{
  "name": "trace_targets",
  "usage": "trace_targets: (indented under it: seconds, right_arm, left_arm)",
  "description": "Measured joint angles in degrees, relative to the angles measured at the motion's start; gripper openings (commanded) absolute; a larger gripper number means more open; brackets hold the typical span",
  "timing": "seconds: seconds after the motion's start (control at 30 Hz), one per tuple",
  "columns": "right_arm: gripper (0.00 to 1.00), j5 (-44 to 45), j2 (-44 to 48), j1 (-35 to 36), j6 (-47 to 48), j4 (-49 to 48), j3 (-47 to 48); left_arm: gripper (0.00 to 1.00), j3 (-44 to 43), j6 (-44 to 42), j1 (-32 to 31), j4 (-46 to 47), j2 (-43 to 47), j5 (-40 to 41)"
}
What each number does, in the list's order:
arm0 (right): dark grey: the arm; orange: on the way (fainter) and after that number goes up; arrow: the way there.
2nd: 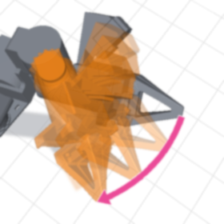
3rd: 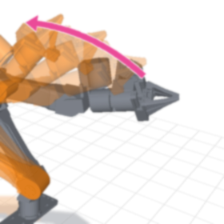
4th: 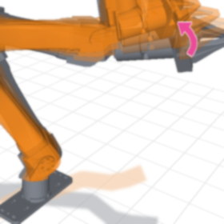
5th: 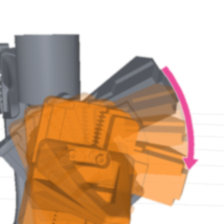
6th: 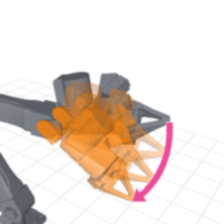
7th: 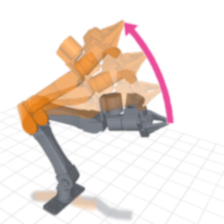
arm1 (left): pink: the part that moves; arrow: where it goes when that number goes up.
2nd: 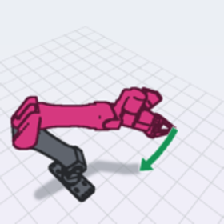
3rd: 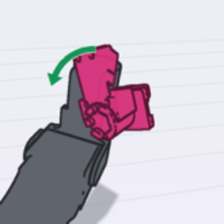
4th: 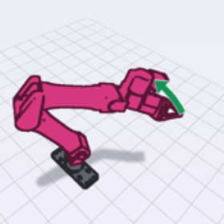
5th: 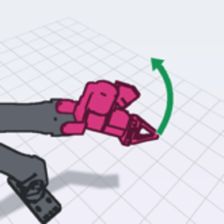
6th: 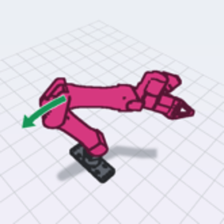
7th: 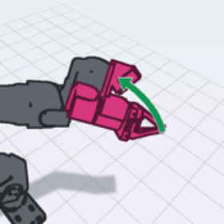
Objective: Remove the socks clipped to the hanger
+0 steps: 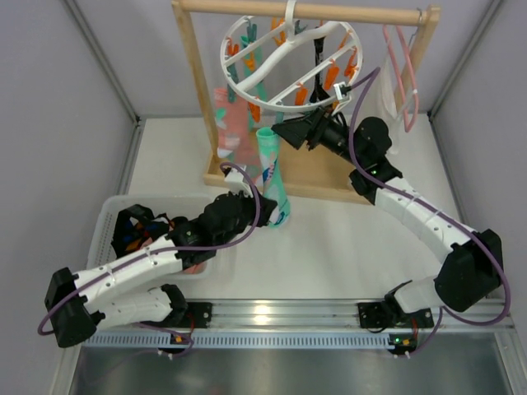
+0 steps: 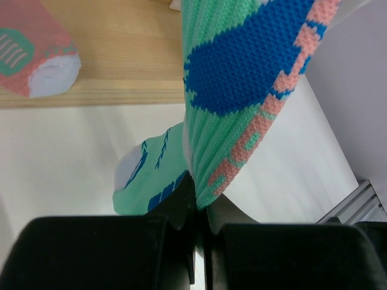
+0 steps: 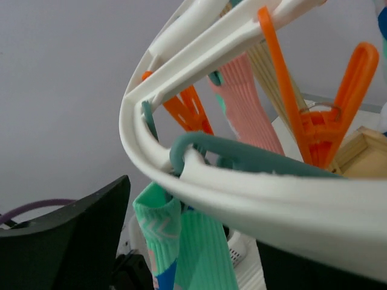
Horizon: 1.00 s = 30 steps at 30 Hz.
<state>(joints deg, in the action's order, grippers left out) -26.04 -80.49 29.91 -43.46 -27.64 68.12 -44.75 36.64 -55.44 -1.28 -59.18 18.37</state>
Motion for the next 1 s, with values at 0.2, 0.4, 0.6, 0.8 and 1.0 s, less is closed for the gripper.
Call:
trace_targets:
  seconds: [0.2, 0.4, 0.6, 0.8, 1.0]
  right_arm:
    - [0.79, -2.8, 2.4, -1.0, 0.9, -2.2, -4.4]
    - [0.73, -4.2, 2.7, -1.6, -0.8, -6.6, -5.1]
    - [0.67, -3.5, 1.4, -1.6, -3.9, -10.0, -4.7]
    - [0.63, -0.5, -0.2, -1.4, -5.2, -10.3, -3.8]
    - [0.58, 1.3, -2.0, -0.7, -7.1, -12.7, -3.7]
  left_arm:
    - [0.00, -0.4, 0.5, 0.0, -1.2, 0.4, 0.3]
    - [0.00, -0.9, 0.7, 0.0, -1.6, 0.6, -0.7]
    - [0.00, -1.0, 0.9, -0.1, -1.8, 0.6, -2.4]
    - [0.00, -1.4, 1.0, -0.1, -1.8, 0.6, -3.2]
    - [0.00, -2.1, 1.0, -0.1, -2.1, 0.5, -4.3]
